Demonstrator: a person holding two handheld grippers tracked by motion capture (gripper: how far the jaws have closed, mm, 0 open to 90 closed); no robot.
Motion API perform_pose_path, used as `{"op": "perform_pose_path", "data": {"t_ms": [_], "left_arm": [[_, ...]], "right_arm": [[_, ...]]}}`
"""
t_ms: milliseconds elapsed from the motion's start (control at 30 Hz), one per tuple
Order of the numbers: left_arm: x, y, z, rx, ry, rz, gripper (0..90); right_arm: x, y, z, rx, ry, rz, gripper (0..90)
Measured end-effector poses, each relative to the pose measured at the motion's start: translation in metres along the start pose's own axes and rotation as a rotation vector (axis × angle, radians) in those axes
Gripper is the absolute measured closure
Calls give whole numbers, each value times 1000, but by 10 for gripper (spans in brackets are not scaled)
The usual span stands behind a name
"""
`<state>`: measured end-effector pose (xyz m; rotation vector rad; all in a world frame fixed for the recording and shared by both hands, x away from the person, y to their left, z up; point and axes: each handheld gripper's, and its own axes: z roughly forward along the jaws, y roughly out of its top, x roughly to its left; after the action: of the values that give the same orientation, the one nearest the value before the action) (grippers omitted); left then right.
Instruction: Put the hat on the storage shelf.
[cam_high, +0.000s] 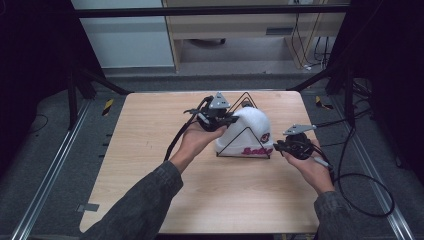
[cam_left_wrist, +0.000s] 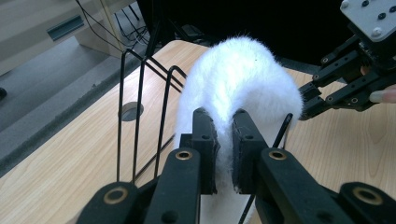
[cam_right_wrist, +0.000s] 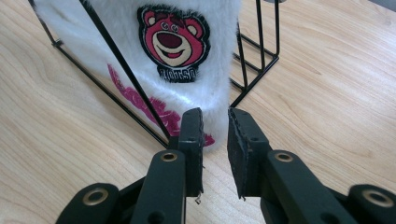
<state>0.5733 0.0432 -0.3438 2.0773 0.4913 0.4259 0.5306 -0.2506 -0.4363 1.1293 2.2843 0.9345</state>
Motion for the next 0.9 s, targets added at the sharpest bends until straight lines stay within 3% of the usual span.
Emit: {"op": "perform_pose_path", "data": {"t_ms": [267, 367, 467, 567, 667, 767, 900], "left_arm": [[0, -2, -3, 17, 6, 13, 826], [-1, -3, -5, 11, 20, 12, 781], [-5, -1, -9, 17, 71, 50, 610], [-7, -1, -14, 14, 85, 48, 449], [-9, -1, -20, 23, 131, 60, 332], [-10, 1, -27, 13, 135, 43, 239], [-13, 2, -37, 10, 105, 16, 160]], "right_arm": [[1, -3, -2, -5, -8, 0, 746], [2, -5, -5, -7, -12, 0, 735], [3, -8, -7, -10, -19, 4, 714], [6, -12, -10, -15, -32, 19, 670], [8, -15, -12, -20, -41, 33, 616], [11, -18, -15, -36, -41, 52, 568], [17, -21, -23, -63, -61, 74, 446]]}}
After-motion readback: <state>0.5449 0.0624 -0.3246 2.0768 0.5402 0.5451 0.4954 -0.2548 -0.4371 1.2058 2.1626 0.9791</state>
